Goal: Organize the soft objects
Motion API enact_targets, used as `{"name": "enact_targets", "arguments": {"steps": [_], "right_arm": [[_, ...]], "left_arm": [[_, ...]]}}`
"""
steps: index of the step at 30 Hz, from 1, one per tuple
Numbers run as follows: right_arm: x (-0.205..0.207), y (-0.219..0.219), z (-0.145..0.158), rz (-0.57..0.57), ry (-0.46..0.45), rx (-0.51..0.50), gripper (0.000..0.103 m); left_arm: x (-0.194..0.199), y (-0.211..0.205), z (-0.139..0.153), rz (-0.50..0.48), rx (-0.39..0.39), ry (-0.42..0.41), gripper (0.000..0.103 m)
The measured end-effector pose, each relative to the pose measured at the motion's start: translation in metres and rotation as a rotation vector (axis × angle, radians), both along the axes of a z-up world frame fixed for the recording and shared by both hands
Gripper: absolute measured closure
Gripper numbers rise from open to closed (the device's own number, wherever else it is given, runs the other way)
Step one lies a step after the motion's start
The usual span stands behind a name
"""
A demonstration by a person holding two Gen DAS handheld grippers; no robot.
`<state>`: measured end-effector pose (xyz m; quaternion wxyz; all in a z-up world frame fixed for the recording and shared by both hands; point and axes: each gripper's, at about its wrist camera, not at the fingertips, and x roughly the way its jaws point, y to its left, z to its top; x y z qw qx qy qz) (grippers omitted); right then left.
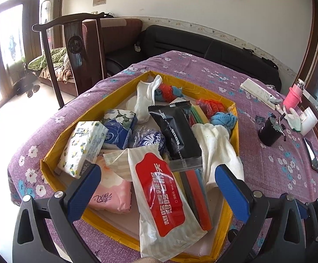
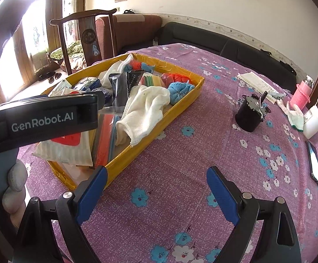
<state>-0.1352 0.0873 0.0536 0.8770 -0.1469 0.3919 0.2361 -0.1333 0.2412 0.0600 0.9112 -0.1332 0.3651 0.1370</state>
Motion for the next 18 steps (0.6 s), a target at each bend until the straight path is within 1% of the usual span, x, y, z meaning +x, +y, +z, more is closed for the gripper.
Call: {"name": "enact_targets", "arguments": {"steps": [18], "right_arm": [[-0.0005, -0.0064, -0.0026, -0.012, 0.01, 0.002, 0.009]], "left_arm": [[0.0017, -0.0075, -0.0012, -0.006, 0.002, 0.012, 0.0]]}}
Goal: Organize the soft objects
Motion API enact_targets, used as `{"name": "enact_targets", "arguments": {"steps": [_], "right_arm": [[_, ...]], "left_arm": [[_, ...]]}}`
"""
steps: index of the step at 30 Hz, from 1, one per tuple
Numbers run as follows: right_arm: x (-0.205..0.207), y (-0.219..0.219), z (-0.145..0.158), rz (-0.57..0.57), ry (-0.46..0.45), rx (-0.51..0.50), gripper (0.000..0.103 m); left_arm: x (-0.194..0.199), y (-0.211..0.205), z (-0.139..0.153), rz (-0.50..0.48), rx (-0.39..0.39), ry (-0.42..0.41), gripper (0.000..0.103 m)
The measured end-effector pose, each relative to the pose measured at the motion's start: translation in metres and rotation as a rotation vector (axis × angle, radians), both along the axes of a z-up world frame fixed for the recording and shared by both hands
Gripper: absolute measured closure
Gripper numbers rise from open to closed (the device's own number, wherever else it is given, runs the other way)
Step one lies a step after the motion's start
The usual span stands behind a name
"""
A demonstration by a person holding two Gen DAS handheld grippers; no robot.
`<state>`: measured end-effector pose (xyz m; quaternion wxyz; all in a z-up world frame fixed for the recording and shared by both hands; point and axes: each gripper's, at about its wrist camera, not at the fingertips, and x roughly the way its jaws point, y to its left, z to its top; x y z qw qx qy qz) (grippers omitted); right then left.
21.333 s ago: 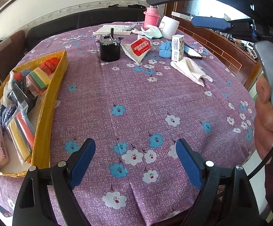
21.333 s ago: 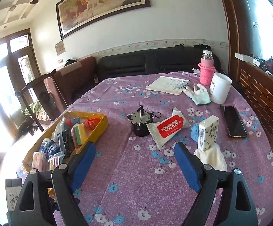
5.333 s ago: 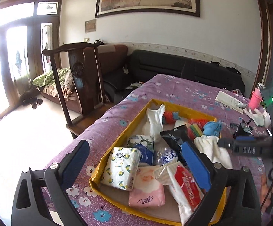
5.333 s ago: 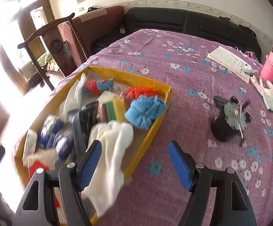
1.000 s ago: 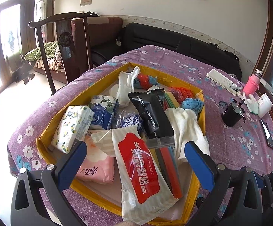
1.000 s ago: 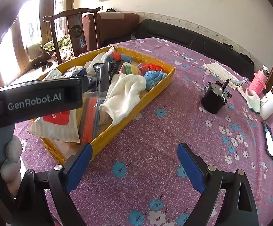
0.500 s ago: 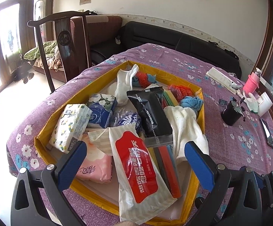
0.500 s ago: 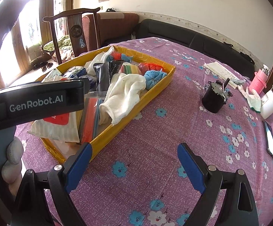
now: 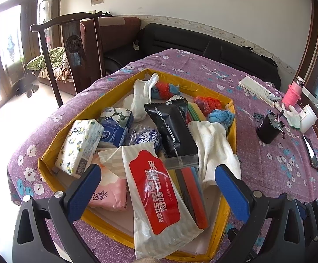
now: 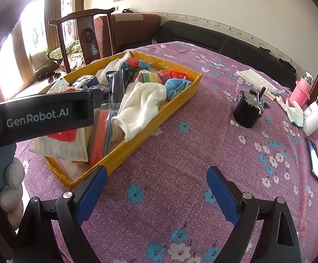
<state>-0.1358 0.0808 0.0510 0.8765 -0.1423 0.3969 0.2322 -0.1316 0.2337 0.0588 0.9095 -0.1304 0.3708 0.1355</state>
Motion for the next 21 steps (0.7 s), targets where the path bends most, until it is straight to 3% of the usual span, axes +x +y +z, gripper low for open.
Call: {"name": "enact_targets", "arguments": {"steps": [18, 21], "right_arm": [[0.004, -0.015, 0.002, -0.019, 0.002, 0.028, 0.009], [0.012, -0.032, 0.003, -0.058, 0.017, 0.052, 0.009]], "left_arm": [[0.002, -0.002, 0.011, 0.031, 0.05, -0.017, 0.0], [0.006, -0.009, 0.014, -0.006, 0.021, 0.002, 0.0]]}}
